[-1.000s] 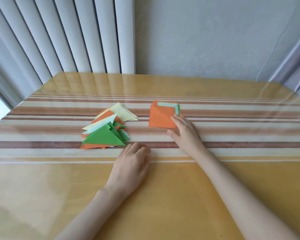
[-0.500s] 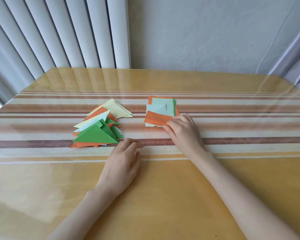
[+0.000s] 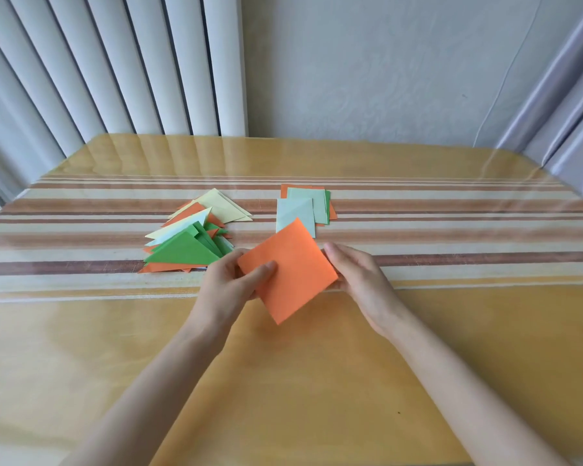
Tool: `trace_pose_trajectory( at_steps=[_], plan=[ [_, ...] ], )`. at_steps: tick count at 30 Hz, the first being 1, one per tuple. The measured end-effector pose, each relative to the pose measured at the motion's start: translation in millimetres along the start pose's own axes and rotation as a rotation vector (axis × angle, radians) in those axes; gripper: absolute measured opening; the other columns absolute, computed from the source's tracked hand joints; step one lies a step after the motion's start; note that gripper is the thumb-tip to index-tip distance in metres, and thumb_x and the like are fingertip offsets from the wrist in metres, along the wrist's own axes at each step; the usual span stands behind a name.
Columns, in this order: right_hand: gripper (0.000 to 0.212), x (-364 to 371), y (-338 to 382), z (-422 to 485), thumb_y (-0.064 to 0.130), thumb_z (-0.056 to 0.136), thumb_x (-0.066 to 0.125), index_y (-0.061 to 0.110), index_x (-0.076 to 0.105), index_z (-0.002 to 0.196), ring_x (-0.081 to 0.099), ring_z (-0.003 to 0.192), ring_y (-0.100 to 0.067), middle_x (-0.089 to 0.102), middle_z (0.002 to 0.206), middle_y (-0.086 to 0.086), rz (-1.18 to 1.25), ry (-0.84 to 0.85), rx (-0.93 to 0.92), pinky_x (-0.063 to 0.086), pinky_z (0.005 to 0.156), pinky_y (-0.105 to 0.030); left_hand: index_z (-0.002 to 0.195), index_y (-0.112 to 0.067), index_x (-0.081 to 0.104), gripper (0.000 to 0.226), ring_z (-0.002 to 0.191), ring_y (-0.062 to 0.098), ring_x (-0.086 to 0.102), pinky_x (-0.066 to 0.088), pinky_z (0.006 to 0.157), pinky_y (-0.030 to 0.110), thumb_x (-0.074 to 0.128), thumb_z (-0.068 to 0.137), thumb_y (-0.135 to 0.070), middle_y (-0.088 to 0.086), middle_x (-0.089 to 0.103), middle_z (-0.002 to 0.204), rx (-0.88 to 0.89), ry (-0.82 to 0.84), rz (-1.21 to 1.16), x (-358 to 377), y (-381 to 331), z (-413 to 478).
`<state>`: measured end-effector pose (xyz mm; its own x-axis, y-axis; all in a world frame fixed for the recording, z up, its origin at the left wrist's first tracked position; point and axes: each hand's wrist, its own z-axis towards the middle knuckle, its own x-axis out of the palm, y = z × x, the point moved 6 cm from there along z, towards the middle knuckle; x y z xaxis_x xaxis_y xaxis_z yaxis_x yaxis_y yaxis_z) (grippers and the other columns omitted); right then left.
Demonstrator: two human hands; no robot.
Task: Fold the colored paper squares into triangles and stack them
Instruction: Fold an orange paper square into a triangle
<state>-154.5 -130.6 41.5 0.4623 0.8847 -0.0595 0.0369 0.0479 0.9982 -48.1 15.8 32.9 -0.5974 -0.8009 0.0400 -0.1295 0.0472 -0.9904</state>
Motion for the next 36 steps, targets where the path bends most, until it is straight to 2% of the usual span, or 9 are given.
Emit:
trace_pose_trajectory(
  at_steps=[3, 9, 11, 14, 18, 22, 26, 32, 36],
  plan=[
    [0.037, -0.5, -4.9, -4.6, 0.039, 0.093, 0.056, 0.004, 0.066, 0.092, 0.055, 0.081, -0.019, 0.061, 0.084, -0.008, 0.027, -0.034, 0.014, 0.044, 0.077, -0.036, 0.096, -0.005, 0.065, 0.009, 0.082, 0.021, 0.066, 0.059, 0.078, 0.035, 0.066, 0.088, -0.007, 0.015, 0.069, 0.091, 0.002, -0.028, 0.041, -2.7, 8.7, -8.3],
    [0.011, 5.8, -15.4, -9.8, 0.010, 0.092, 0.061, 0.009, 0.067, 0.083, 0.058, 0.066, -0.005, 0.066, 0.071, 0.001, -0.005, -0.032, 0.021, 0.043, 0.065, -0.014, 0.083, -0.009, 0.063, 0.014, 0.069, 0.009, 0.062, 0.056, 0.064, 0.024, 0.068, 0.086, -0.021, -0.004, 0.064, 0.070, -0.001, 0.008, 0.111, -6.8, 16.8, -22.6],
    [0.010, 7.0, -16.2, -9.1, 0.009, 0.091, 0.062, 0.009, 0.068, 0.083, 0.060, 0.069, -0.008, 0.069, 0.073, -0.003, -0.067, -0.002, 0.014, 0.044, 0.069, -0.016, 0.087, -0.011, 0.066, 0.029, 0.069, 0.005, 0.059, 0.049, 0.065, 0.021, 0.064, 0.084, -0.039, -0.010, 0.064, 0.070, 0.043, -0.025, 0.137, -13.7, 13.5, -21.5],
    [0.010, 10.9, -13.7, -8.7, 0.011, 0.091, 0.063, 0.008, 0.068, 0.084, 0.061, 0.072, -0.012, 0.070, 0.078, -0.014, -0.198, 0.077, -0.012, 0.045, 0.073, -0.024, 0.096, -0.009, 0.068, 0.046, 0.079, 0.012, 0.062, 0.051, 0.068, 0.021, 0.061, 0.077, -0.050, 0.003, 0.068, 0.087, 0.043, 0.072, 0.090, -13.5, 9.0, -13.6],
    [0.011, 16.2, -8.4, -6.4, 0.017, 0.092, 0.062, 0.012, 0.066, 0.083, 0.054, 0.067, -0.006, 0.065, 0.071, -0.001, -0.377, 0.144, -0.039, 0.041, 0.070, -0.024, 0.090, -0.010, 0.069, 0.019, 0.064, 0.009, 0.054, 0.046, 0.057, 0.016, 0.067, 0.086, -0.028, 0.003, 0.057, 0.071, 0.065, 0.199, 0.306, -3.5, 4.8, -1.5],
    [0.004, 19.1, -8.1, -3.7, 0.025, 0.091, 0.064, 0.021, 0.066, 0.091, 0.059, 0.092, 0.003, 0.068, 0.092, 0.014, -0.354, 0.108, -0.078, 0.040, 0.083, -0.019, 0.082, -0.010, 0.067, 0.007, 0.055, 0.002, 0.055, 0.044, 0.050, 0.013, 0.065, 0.088, -0.012, 0.008, 0.059, 0.072, 0.084, 0.189, 0.323, -1.6, 4.7, 6.5],
    [0.029, 14.8, -11.4, -8.3, 0.029, 0.085, 0.071, 0.034, 0.059, 0.111, 0.052, 0.109, 0.003, 0.060, 0.114, 0.013, -0.391, 0.120, -0.118, 0.037, 0.083, -0.011, 0.096, -0.003, 0.069, 0.018, 0.066, 0.009, 0.059, 0.048, 0.053, 0.017, 0.063, 0.091, -0.019, 0.009, 0.065, 0.081, 0.043, 0.160, 0.232, -8.1, 10.4, 6.3],
    [0.008, 18.3, -7.8, -9.6, 0.018, 0.093, 0.062, 0.017, 0.068, 0.088, 0.051, 0.066, -0.001, 0.064, 0.080, 0.006, -0.474, 0.043, -0.198, 0.040, 0.065, -0.019, 0.074, -0.011, 0.057, 0.023, 0.052, 0.002, 0.050, 0.043, 0.048, 0.014, 0.058, 0.093, -0.023, -0.013, 0.054, 0.055, 0.078, 0.220, 0.256, -5.6, 11.7, 0.0],
    [0.020, 19.3, -12.1, -5.6, 0.023, 0.097, 0.056, 0.015, 0.064, 0.080, 0.052, 0.069, -0.008, 0.060, 0.073, 0.003, -0.363, 0.035, -0.077, 0.041, 0.067, -0.026, 0.067, -0.009, 0.051, 0.030, 0.050, 0.007, 0.048, 0.043, 0.046, 0.018, 0.058, 0.092, -0.025, -0.004, 0.050, 0.055, 0.160, 0.208, 0.344, -3.0, 9.1, 1.6]
  ],
)
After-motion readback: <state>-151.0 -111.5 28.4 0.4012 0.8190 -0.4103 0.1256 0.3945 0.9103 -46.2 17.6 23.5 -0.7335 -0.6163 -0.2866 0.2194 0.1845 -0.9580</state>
